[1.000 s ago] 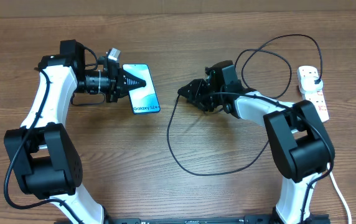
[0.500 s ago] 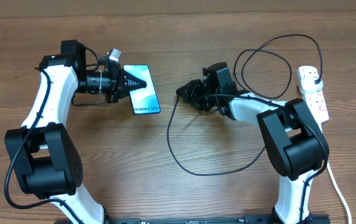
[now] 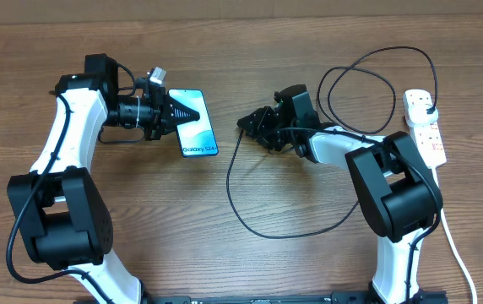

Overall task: Plug charger to phone and switch on socket
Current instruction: 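Lower and close the right gripper on the cable plug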

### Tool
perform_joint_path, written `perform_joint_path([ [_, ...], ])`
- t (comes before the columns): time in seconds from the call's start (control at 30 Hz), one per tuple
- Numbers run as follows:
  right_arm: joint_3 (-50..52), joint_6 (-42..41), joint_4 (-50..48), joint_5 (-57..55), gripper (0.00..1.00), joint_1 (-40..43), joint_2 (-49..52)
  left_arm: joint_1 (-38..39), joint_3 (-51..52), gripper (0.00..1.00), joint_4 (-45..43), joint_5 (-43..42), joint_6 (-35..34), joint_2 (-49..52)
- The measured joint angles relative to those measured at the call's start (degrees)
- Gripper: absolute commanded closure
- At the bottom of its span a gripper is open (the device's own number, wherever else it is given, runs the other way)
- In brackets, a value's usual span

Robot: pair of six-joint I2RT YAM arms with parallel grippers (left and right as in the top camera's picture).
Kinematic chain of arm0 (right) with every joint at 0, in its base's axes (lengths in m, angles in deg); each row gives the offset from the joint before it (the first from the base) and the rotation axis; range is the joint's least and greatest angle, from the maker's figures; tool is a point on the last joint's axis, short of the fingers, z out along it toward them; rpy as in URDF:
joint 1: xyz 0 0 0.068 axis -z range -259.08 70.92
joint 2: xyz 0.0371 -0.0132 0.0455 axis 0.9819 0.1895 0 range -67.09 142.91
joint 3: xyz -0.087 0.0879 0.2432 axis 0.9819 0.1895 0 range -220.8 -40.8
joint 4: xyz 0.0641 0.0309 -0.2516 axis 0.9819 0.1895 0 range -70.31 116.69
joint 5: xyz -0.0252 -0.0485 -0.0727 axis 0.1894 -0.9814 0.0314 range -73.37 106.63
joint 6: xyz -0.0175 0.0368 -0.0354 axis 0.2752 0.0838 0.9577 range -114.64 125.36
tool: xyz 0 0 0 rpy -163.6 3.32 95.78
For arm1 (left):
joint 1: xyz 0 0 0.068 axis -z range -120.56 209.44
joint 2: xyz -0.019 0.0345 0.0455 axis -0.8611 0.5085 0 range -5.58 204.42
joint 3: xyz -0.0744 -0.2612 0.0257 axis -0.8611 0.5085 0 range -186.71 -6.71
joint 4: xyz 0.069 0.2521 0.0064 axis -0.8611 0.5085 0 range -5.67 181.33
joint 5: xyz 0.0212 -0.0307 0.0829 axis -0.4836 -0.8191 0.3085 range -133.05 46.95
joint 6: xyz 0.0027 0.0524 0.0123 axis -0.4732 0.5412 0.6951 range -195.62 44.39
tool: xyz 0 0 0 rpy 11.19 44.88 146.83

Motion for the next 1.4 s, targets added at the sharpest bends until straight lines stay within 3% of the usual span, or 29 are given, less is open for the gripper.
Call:
perform_joint_path([
  [0.53,0.00,-0.35,-0.15,0.02,0.67,-0.50,0.26,0.87,0.00,0.96,-0.04,1.36,-0.02,0.00],
  [0.83,0.00,-4.55,-0.13,-0.79,0.75,-0.66,0.35,1.51,0.00,0.95,-0.26,1.49,-0.02,0.00],
  [1.13,0.00,-8.04,-0.81,-1.92,0.78,-0.87,0.57,1.97,0.00,0.96,-0.44,1.51,-0.04,0.00],
  [1.4,0.00,-9.20,-1.51,-3.28,0.95,-0.92,1.16,1.97,0.00,0.96,-0.46,1.51,-0.02,0.00],
])
